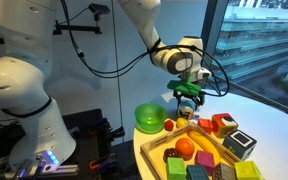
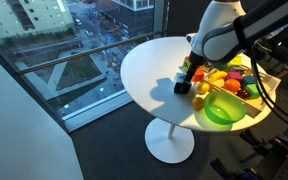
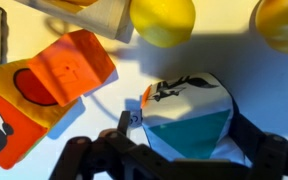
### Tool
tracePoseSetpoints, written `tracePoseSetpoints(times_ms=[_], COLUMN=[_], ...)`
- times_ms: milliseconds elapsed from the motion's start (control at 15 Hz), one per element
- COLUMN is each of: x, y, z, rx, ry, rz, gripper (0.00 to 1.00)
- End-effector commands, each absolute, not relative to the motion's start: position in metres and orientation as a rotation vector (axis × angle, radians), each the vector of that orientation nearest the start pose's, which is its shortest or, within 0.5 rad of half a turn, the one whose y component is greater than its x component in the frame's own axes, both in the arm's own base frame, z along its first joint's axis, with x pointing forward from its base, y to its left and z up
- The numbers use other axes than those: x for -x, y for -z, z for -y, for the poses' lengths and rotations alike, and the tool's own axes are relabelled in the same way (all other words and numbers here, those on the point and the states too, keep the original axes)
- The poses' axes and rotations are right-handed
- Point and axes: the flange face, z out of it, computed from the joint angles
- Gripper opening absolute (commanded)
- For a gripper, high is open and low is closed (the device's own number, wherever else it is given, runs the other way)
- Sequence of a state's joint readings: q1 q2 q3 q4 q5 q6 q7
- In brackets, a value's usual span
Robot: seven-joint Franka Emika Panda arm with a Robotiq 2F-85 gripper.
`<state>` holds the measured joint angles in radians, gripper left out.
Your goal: Pick up the block with the number one on it and put it in the tray
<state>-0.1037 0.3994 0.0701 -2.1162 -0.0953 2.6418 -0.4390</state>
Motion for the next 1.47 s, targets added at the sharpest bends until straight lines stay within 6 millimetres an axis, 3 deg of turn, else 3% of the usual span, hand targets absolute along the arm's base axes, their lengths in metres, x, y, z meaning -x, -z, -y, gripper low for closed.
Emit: tracePoseSetpoints(times_ms=[0, 67, 467, 733, 933, 1067, 1400], x=[-0.597, -0.597, -0.596, -0.597, -0.598, -0.598, -0.594], y=[-0.227, -0.226, -0.223, -0.235, -0.251, -0.263, -0.302], z=[0.027, 0.029, 0.036, 0.04, 0.044, 0.048, 0.064], rx=[3.073, 3.072, 3.085, 3.106, 3.119, 3.132, 3.165], ry=[0.167, 0.163, 0.149, 0.148, 0.148, 0.138, 0.141], rz=[0.753, 0.747, 0.718, 0.667, 0.623, 0.595, 0.512], gripper=[0.75, 0.74, 0.3, 0.04, 0.06, 0.0, 0.02])
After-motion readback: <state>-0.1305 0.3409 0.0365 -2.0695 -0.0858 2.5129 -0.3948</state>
